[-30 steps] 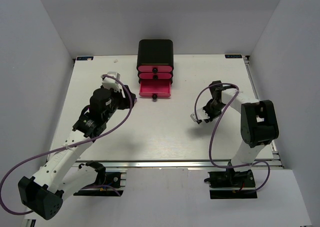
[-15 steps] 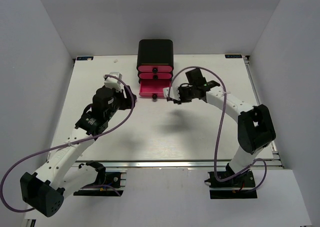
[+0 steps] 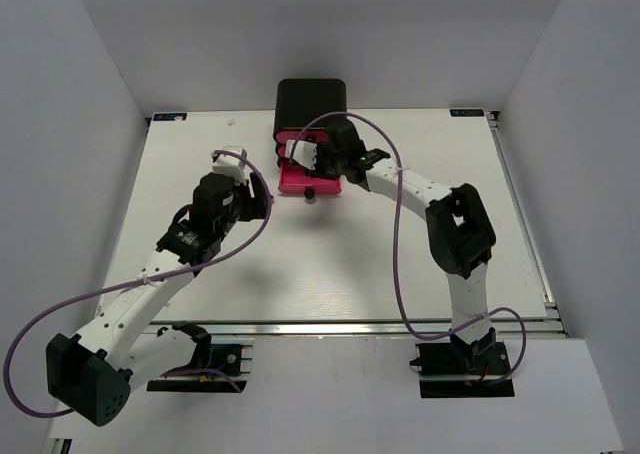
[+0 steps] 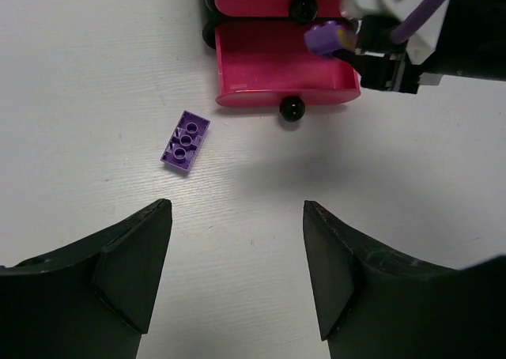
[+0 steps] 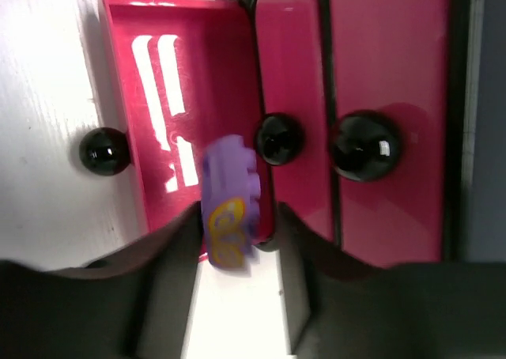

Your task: Sort the legos into containers by color

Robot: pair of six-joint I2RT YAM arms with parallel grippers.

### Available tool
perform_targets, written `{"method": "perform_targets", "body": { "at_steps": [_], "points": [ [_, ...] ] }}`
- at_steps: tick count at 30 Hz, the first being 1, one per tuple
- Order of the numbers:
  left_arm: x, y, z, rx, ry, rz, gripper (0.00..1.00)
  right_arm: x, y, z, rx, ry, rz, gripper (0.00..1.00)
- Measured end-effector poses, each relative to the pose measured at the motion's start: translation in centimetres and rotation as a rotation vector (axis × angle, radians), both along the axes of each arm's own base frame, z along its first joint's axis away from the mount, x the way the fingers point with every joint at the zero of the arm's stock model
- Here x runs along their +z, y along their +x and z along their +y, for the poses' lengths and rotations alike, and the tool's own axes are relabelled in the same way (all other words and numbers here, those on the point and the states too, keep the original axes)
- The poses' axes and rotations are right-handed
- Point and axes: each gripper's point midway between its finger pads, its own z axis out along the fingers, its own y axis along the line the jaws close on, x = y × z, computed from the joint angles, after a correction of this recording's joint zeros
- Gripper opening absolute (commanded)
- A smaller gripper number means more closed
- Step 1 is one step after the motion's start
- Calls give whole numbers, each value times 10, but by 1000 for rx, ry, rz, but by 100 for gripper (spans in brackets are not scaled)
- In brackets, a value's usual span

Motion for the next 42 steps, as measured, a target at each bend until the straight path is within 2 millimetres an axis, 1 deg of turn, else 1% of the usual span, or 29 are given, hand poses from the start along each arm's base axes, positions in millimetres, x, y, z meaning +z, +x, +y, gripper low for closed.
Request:
{"method": "perform_targets", "body": {
  "at_steps": [1,4,7,9,11,12,13,14,15,16,18,19,20,21,22,23,24,25,27,29,32,34,39,42],
  "points": [
    [-1,0,0,2,2,3,77,-6,1,1,-13,-8,7,56],
    [-4,1,1,6,8,9,78,-17,5,1,-41,-24,16,60],
    [-7,2,1,8,13,17,78,-18,7,1,-60,-23,20,60],
    [-10,3,1,10,18,25,76,-16,8,1,-70,-15,20,58],
    [-14,4,0,10,25,37,59,-14,7,0,-84,2,36,51],
    [-17,5,0,10,29,44,50,-11,5,1,-88,18,51,44],
    [-21,6,-1,8,36,54,40,-7,1,-1,-100,46,69,12],
    [-26,8,-2,4,45,66,28,-2,-6,-4,-111,80,97,0],
    [-31,10,-3,5,49,79,24,5,-16,-8,-122,115,127,0],
    [-39,12,-4,2,65,96,22,15,-28,-14,-155,172,167,0],
    [-61,18,-5,-3,104,152,27,42,-55,-26,-192,302,250,0],
    [-73,20,-6,-8,125,188,33,56,-69,-30,-189,360,287,0],
    [-86,22,-7,-11,152,232,54,72,-86,-31,-175,428,345,0],
    [-97,27,-9,-18,176,268,64,87,-95,-36,-165,467,357,0],
    [-107,31,-11,-25,199,304,71,102,-108,-37,-135,511,393,12],
    [-116,36,-13,-32,221,335,75,112,-119,-38,-108,543,426,29],
    [-124,42,-15,-38,245,361,79,118,-133,-38,-67,562,462,48],
    [-131,48,-18,-45,268,383,80,122,-147,-37,-23,568,492,59],
    [-145,61,-21,-56,318,420,82,116,-173,-39,50,552,555,64],
    [-158,69,-22,-65,358,446,82,101,-195,-44,94,526,610,64],
    [-171,75,-17,-65,420,475,82,82,-218,-56,112,501,664,65],
    [-176,79,-14,-56,456,487,81,80,-225,-63,116,502,673,65],
    [-177,92,-10,-33,509,481,80,99,-226,-70,150,536,620,65],
    [-174,96,-6,-20,539,469,80,103,-225,-72,161,545,610,65]
  ]
}}
